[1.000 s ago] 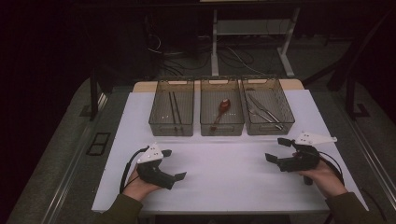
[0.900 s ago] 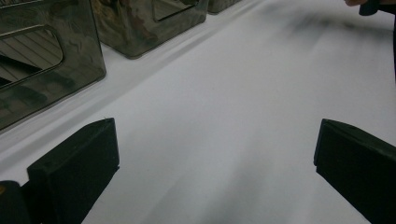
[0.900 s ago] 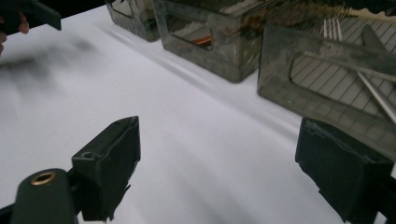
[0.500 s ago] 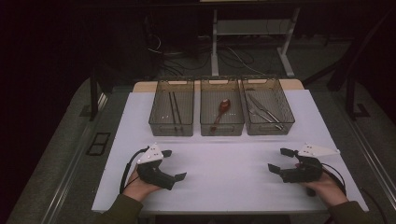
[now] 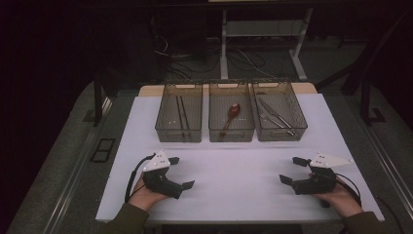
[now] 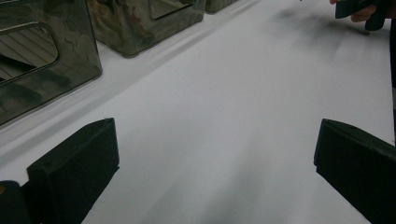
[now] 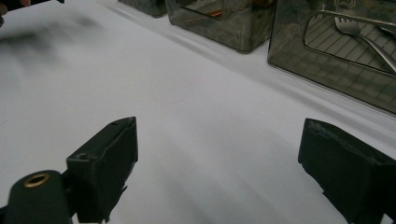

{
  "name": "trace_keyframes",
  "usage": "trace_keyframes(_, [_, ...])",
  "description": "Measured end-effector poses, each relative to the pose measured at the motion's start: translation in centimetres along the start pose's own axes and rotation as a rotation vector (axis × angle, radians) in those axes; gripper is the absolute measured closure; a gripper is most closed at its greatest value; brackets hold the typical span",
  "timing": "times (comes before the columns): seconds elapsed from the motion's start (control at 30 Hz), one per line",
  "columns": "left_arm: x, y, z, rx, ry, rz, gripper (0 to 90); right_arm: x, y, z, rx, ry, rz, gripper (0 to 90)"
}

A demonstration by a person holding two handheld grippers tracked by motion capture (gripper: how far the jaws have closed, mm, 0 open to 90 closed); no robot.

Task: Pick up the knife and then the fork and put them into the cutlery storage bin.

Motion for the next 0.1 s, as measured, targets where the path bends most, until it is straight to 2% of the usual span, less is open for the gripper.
trace_keyframes(0.1, [0.03, -0.03, -0.06, -0.002, 0.003, 0.000, 0.0, -0.11, 0.11, 0.08, 0.000, -0.003, 0.005, 11.3])
Point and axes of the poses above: each handheld gripper's, and its own axes: x roughly forward along the jaws, y roughly out of its top, z roughly to its right, the point moved 10 cm from there along x, roughly forward along the jaws, and after that the axes turned 4 degrees about -x, right-handed, at the moved point
